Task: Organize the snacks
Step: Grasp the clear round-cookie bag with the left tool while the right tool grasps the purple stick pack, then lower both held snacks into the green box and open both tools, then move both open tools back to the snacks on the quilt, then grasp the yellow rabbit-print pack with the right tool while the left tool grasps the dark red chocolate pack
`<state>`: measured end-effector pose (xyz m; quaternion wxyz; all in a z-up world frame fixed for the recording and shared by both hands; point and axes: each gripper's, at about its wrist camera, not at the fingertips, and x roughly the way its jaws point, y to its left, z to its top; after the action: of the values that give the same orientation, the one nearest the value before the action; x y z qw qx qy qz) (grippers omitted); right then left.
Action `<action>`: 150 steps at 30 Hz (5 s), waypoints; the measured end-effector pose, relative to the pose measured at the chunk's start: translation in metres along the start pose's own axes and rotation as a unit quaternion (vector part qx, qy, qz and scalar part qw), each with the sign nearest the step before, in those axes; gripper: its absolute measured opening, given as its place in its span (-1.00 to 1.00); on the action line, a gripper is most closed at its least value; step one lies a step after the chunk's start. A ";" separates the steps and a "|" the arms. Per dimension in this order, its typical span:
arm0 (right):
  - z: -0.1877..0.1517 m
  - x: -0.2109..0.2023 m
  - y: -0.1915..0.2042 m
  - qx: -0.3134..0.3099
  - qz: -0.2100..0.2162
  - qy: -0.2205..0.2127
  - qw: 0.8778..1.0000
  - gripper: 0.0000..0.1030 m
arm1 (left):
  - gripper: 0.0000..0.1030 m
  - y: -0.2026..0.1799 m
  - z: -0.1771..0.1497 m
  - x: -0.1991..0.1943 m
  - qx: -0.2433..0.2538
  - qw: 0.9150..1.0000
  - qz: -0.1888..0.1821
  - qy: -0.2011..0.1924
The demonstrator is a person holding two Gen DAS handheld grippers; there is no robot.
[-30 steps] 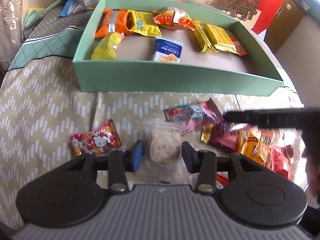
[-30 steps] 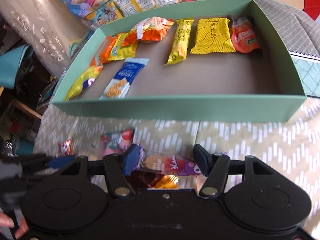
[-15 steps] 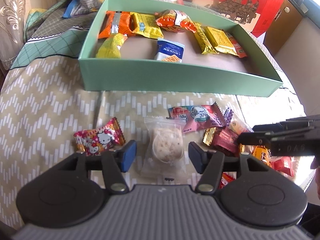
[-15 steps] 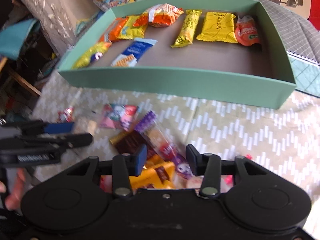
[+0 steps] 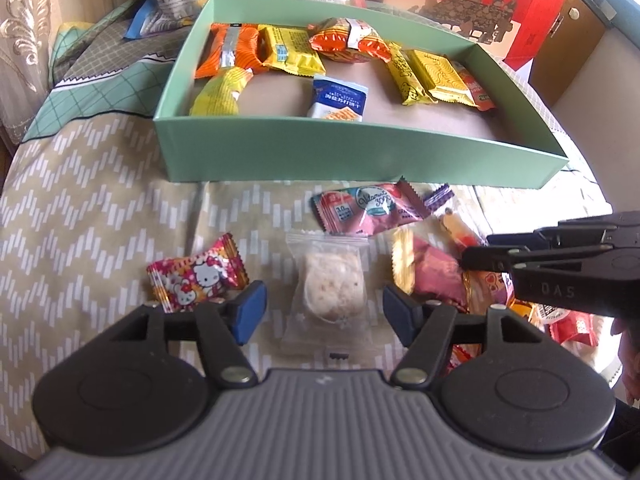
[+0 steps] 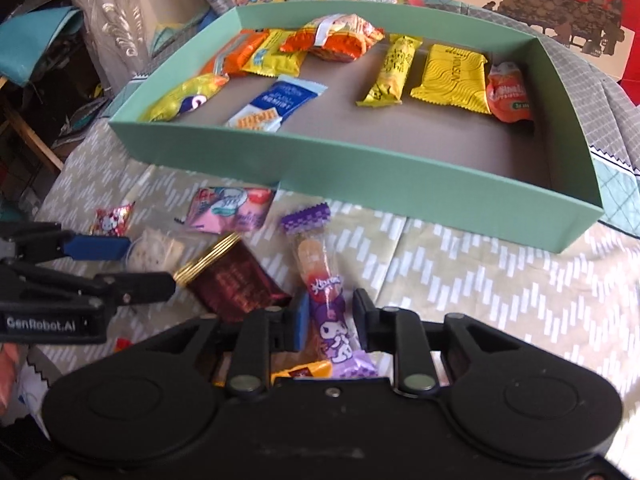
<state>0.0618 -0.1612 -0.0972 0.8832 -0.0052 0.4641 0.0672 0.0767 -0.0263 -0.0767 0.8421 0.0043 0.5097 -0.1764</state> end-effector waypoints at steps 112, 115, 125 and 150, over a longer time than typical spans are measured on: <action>-0.057 -0.050 -0.041 0.159 0.105 0.001 0.982 0.24 | 1.00 -0.027 -0.008 -0.012 0.094 0.994 0.055 0.008; -0.059 -0.045 -0.033 0.128 0.076 0.003 0.989 -0.25 | 1.00 -0.030 -0.008 -0.011 0.111 0.992 0.053 0.005; -0.064 -0.043 -0.068 0.195 0.058 -0.026 0.979 -0.38 | 0.81 -0.080 -0.001 0.001 0.276 0.960 0.041 -0.014; -0.078 -0.040 -0.084 0.252 0.099 -0.062 0.961 -0.34 | 0.43 -0.082 0.005 0.024 0.187 0.981 0.026 0.041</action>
<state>-0.0140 -0.2543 -0.1129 0.8722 0.2674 0.4081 0.0351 0.0662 -0.1111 -0.0811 0.8093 0.1823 0.5013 -0.2461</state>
